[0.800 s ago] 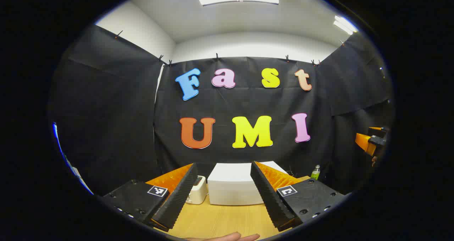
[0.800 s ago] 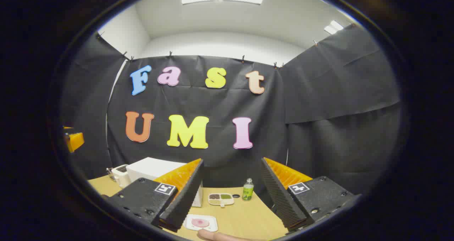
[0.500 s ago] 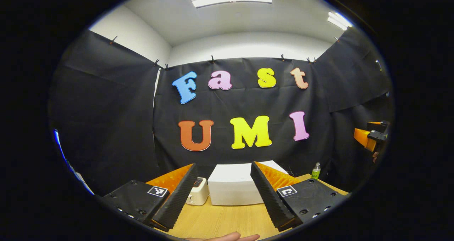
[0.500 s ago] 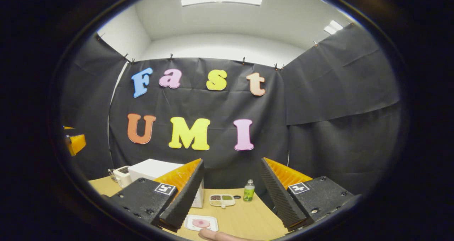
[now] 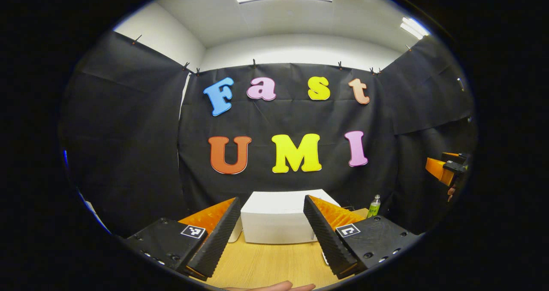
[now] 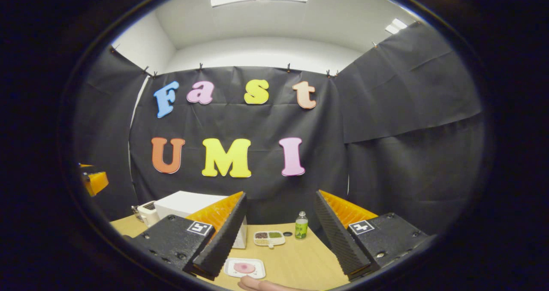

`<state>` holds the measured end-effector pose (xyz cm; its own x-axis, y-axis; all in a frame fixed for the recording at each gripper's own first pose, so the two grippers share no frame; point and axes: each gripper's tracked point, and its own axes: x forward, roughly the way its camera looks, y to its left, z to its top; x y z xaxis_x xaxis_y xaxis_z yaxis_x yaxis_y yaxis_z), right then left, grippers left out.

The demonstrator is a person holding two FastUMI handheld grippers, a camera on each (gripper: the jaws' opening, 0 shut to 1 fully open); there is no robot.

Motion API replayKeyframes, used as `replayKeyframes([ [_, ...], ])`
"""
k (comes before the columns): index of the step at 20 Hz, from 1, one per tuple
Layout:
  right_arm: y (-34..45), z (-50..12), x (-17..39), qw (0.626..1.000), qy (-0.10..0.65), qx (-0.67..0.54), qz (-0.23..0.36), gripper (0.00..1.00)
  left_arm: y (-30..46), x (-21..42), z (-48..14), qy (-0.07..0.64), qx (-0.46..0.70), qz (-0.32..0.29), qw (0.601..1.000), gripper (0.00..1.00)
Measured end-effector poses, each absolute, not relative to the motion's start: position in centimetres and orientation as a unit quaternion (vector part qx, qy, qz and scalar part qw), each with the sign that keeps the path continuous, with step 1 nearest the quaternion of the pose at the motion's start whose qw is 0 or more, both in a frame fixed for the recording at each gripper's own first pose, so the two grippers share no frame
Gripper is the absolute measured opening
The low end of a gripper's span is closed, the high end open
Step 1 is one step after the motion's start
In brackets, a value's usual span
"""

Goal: Open the microwave oven with the left hand, put the food in, and close the microwave oven.

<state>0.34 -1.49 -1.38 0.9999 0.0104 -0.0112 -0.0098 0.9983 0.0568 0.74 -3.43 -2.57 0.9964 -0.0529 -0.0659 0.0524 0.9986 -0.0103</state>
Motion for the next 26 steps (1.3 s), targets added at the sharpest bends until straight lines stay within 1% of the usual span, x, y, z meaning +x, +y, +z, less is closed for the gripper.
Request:
replayKeyframes([
  [3, -2.1, -1.5, 1.3, 1.000, -0.016, 0.024, 0.004, 0.91, -5.6, 2.0, -4.2, 0.044, -0.022, -0.054, 0.997, 0.94],
  [4, -2.4, -1.8, 1.6, 1.000, -0.018, 0.023, 0.003, 1.00, -6.3, 2.7, -5.0, 0.047, -0.018, -0.057, 0.997, 0.95],
  [5, -2.4, -2.0, 1.8, 1.000, -0.019, 0.024, 0.005, 0.91, -6.6, 3.5, -6.2, 0.052, -0.006, -0.055, 0.997, 0.95],
  [6, -2.4, -2.2, 1.9, 0.999, -0.017, 0.028, 0.007, 1.00, -7.4, 4.3, -7.5, 0.060, 0.008, -0.057, 0.997, 0.95],
  [8, -3.1, -2.4, 2.2, 0.999, -0.018, 0.031, 0.006, 1.00, -9.4, 5.8, -9.8, 0.072, 0.015, -0.062, 0.995, 0.95],
  [13, -5.3, -4.4, 3.1, 0.999, -0.007, 0.040, -0.002, 1.00, -14.7, 10.0, -15.8, 0.110, -0.017, -0.098, 0.989, 0.94],
  [14, -5.8, -4.7, 3.3, 0.999, -0.005, 0.037, -0.004, 0.91, -15.7, 11.0, -17.0, 0.116, -0.020, -0.105, 0.987, 0.94],
  [19, -6.8, -6.5, 3.9, 0.999, -0.002, 0.039, -0.001, 0.91, -19.1, 15.5, -23.3, 0.149, -0.024, -0.122, 0.981, 0.94],
  [20, -6.8, -6.8, 4.1, 0.999, -0.001, 0.040, 0.002, 1.00, -19.7, 16.4, -24.4, 0.154, -0.026, -0.125, 0.980, 0.94],
  [21, -7.0, -7.3, 4.4, 0.999, 0.002, 0.040, 0.003, 1.00, -20.4, 17.3, -25.6, 0.156, -0.025, -0.127, 0.979, 0.94],
  [22, -7.3, -7.7, 4.6, 0.999, 0.006, 0.038, 0.002, 0.91, -20.9, 18.1, -26.6, 0.156, -0.022, -0.131, 0.979, 0.94],
  [26, -7.9, -9.2, 5.2, 0.999, 0.018, 0.035, 0.005, 0.91, -22.9, 20.7, -30.2, 0.166, -0.028, -0.129, 0.977, 0.94],
])
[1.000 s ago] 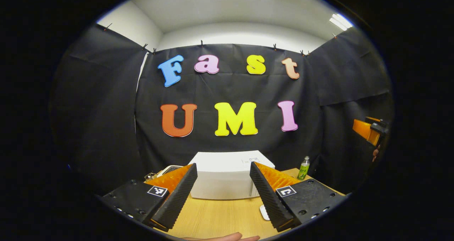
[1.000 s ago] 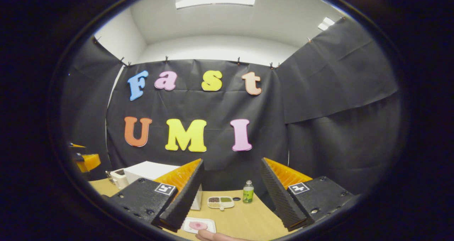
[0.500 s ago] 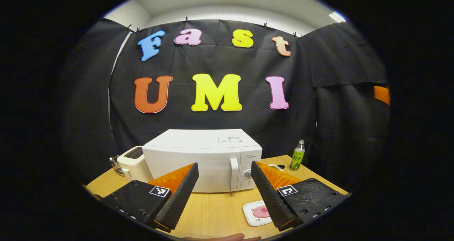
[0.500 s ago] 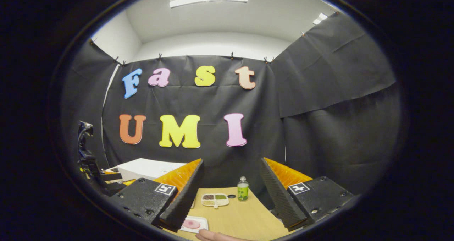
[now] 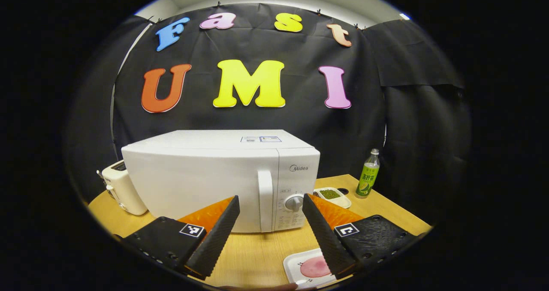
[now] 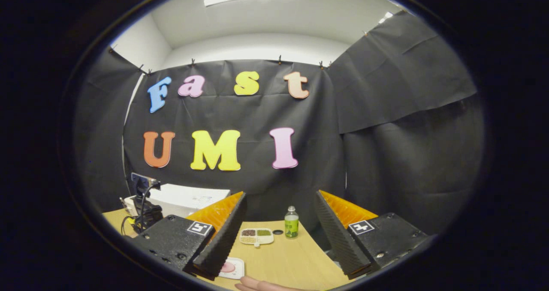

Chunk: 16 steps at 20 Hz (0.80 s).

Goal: Open the microwave oven with the left hand, put the food in, and close the microwave oven.

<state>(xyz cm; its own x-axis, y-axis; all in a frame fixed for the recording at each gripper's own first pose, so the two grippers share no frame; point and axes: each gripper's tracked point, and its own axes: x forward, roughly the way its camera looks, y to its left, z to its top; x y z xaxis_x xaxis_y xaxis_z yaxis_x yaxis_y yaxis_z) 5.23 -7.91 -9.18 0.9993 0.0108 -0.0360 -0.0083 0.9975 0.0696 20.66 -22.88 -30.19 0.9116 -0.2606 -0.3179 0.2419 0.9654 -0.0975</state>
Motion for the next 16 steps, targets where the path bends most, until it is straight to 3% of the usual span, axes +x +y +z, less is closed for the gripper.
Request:
replayKeyframes([
  [3, -8.4, -10.0, 5.7, 0.999, 0.021, 0.031, 0.007, 0.91, -23.7, 22.5, -33.4, 0.185, -0.025, -0.120, 0.975, 0.94],
  [4, -8.6, -10.0, 5.9, 0.999, 0.019, 0.027, 0.006, 1.00, -24.0, 23.1, -34.5, 0.195, -0.026, -0.119, 0.973, 0.94],
  [5, -8.9, -10.2, 6.1, 1.000, 0.016, 0.021, 0.002, 1.00, -24.0, 23.6, -35.5, 0.202, -0.027, -0.117, 0.972, 0.94],
  [6, -9.4, -10.5, 6.3, 1.000, 0.016, 0.015, -0.006, 0.91, -23.9, 24.1, -36.3, 0.206, -0.028, -0.109, 0.972, 0.94],
  [7, -9.6, -10.9, 6.5, 1.000, 0.017, 0.010, -0.009, 1.00, -23.8, 24.7, -36.9, 0.210, -0.034, -0.104, 0.972, 0.94],
  [8, -9.4, -11.3, 6.6, 1.000, 0.019, 0.009, -0.008, 0.91, -23.7, 25.0, -37.1, 0.208, -0.039, -0.100, 0.972, 0.95],
  [10, -9.4, -12.1, 6.6, 1.000, 0.028, 0.011, -0.002, 0.92, -23.3, 25.4, -36.8, 0.196, -0.055, -0.089, 0.975, 0.95],
  [13, -10.1, -13.4, 6.9, 0.999, 0.037, 0.014, -0.003, 0.91, -22.4, 25.9, -37.0, 0.190, -0.052, -0.066, 0.978, 0.88],
  [16, -10.3, -14.0, 6.9, 0.999, 0.040, 0.016, -0.005, 0.92, -22.5, 25.9, -36.8, 0.178, -0.059, -0.064, 0.980, 0.91],
])
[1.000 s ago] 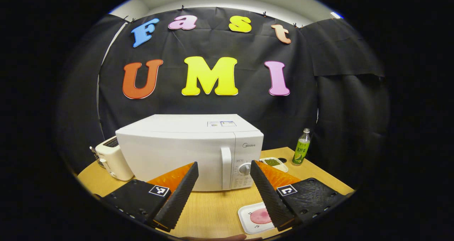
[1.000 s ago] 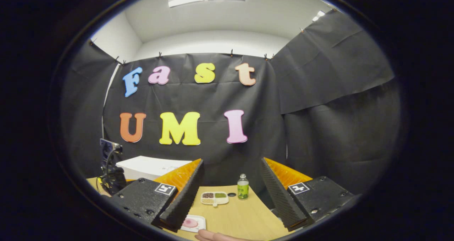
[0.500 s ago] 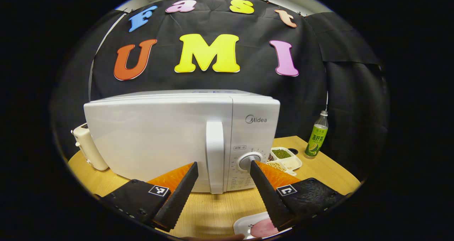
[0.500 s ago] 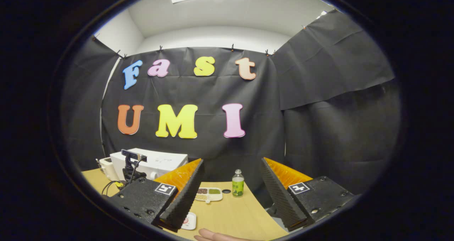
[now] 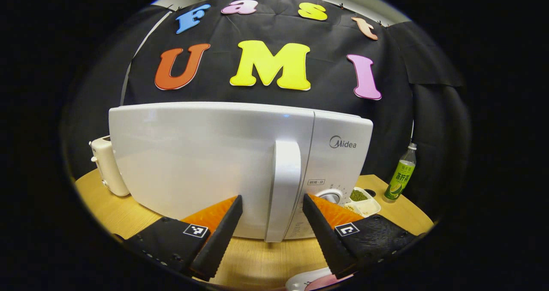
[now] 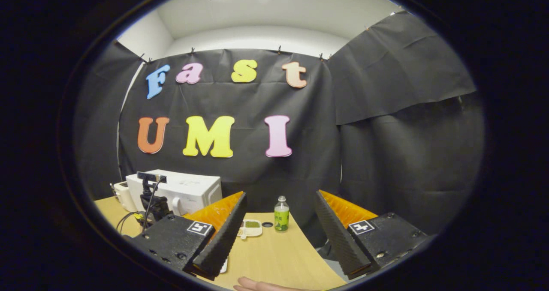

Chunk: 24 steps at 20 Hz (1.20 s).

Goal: Open the microwave oven with the left hand, put the food in, and close the microwave oven.

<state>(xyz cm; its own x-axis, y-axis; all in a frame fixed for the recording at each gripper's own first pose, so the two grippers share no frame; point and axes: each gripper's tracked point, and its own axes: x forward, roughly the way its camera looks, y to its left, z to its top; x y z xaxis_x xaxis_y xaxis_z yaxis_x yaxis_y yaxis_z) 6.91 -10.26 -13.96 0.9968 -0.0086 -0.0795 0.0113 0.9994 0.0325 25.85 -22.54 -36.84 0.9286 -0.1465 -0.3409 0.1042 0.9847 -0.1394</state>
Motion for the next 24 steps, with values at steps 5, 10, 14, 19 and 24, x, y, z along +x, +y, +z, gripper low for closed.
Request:
replayKeyframes([
  [5, -10.2, -14.6, 6.8, 0.999, 0.044, 0.015, -0.005, 1.00, -22.6, 25.7, -37.1, 0.186, -0.043, -0.078, 0.979, 0.57],
  [10, -9.8, -15.1, 6.6, 0.999, 0.048, 0.013, -0.003, 0.91, -23.3, 25.6, -37.0, 0.187, -0.024, -0.095, 0.978, 0.23],
  [14, -9.5, -15.4, 6.7, 0.999, 0.051, 0.009, -0.001, 0.91, -23.4, 25.4, -36.9, 0.185, -0.018, -0.090, 0.978, 0.05],
  [19, -9.4, -15.7, 6.5, 0.999, 0.049, 0.005, 0.002, 1.00, -23.5, 24.3, -37.1, 0.195, -0.021, -0.097, 0.976, 0.05],
  [24, -9.4, -16.5, 6.7, 0.998, 0.060, 0.007, 0.002, 1.00, -22.5, 20.8, -36.4, 0.177, -0.036, -0.118, 0.977, 0.04],
])
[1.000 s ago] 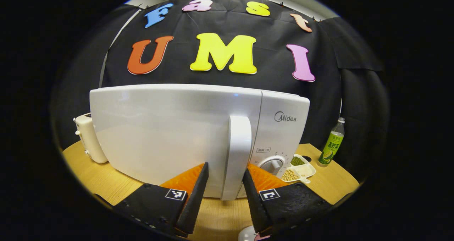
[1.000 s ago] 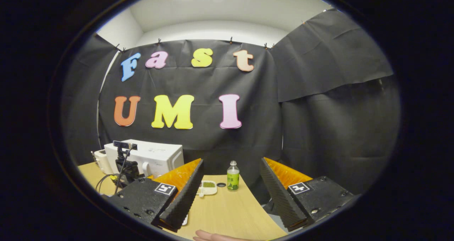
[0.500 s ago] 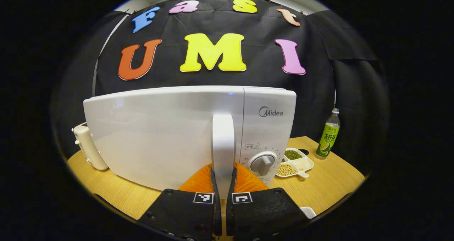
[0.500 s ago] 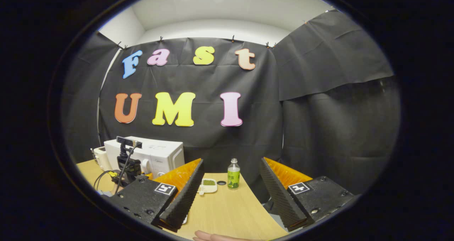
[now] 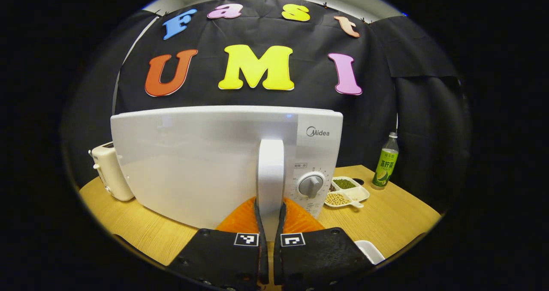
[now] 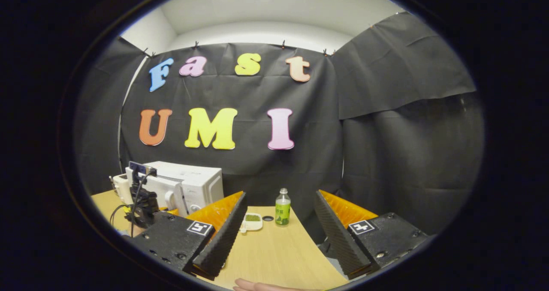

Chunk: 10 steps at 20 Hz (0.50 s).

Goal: Open the microwave oven with the left hand, put the food in, and close the microwave oven.

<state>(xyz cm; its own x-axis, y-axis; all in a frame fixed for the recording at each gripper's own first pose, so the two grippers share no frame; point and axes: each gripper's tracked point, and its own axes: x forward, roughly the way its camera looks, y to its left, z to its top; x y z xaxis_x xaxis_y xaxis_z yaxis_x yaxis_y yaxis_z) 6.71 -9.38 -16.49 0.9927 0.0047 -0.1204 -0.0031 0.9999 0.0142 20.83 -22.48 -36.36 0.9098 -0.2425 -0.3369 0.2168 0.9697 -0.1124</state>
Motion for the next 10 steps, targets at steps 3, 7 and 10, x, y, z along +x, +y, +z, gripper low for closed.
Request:
replayKeyframes([
  [3, -8.9, -17.0, 6.3, 0.997, 0.070, 0.013, 0.005, 0.92, -21.7, 18.8, -36.0, 0.173, -0.038, -0.139, 0.974, 0.05],
  [7, -8.3, -16.8, 5.3, 0.997, 0.072, 0.007, 0.008, 0.91, -19.7, 15.4, -35.6, 0.177, -0.032, -0.150, 0.972, 0.05],
  [10, -7.3, -16.5, 4.6, 0.997, 0.070, 0.000, 0.009, 1.00, -17.9, 12.9, -35.2, 0.170, -0.031, -0.159, 0.972, 0.04],
])
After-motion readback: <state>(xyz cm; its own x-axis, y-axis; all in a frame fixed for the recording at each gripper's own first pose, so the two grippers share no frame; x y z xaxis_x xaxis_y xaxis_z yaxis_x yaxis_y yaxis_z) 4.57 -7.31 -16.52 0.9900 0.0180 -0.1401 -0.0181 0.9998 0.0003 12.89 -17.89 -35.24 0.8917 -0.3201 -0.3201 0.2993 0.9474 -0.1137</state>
